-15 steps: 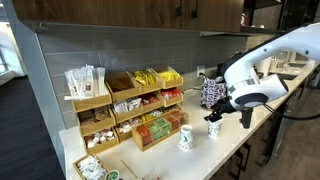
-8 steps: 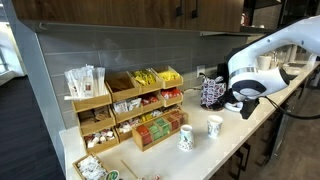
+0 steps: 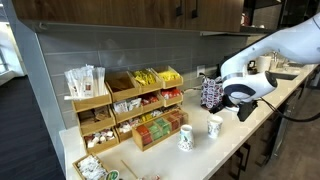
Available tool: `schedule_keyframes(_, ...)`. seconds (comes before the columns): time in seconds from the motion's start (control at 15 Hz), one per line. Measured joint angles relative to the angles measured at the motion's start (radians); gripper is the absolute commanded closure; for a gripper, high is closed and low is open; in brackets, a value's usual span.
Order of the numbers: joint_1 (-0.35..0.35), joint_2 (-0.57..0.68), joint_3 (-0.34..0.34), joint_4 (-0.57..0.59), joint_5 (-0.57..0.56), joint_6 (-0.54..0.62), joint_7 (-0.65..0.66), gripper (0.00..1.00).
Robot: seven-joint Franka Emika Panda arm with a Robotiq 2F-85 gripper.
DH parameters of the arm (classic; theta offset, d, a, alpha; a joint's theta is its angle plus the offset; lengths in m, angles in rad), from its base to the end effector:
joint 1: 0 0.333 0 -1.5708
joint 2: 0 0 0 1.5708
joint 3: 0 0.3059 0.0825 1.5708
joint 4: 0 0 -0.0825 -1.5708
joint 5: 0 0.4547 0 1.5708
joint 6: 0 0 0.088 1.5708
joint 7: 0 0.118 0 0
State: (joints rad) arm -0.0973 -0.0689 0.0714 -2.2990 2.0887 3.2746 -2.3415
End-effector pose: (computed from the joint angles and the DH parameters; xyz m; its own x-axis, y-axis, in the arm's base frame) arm 0.5207 -0.1030 0.3261 0.6706 0.2308 0.7050 0.0549 -0.9632 0.2632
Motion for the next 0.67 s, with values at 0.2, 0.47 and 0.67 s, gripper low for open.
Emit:
schedule_keyframes(0.2,0.0,0.057,0.001,0.031,-0.001,0.011,0.0,0.0)
schedule_keyframes(0.47,0.0,0.114,-0.001,0.067,-0.002,0.039,0.0,0.0)
schedule_keyframes(0.67,0.008,0.147,-0.006,0.074,-0.073,0.042,0.066,0.0)
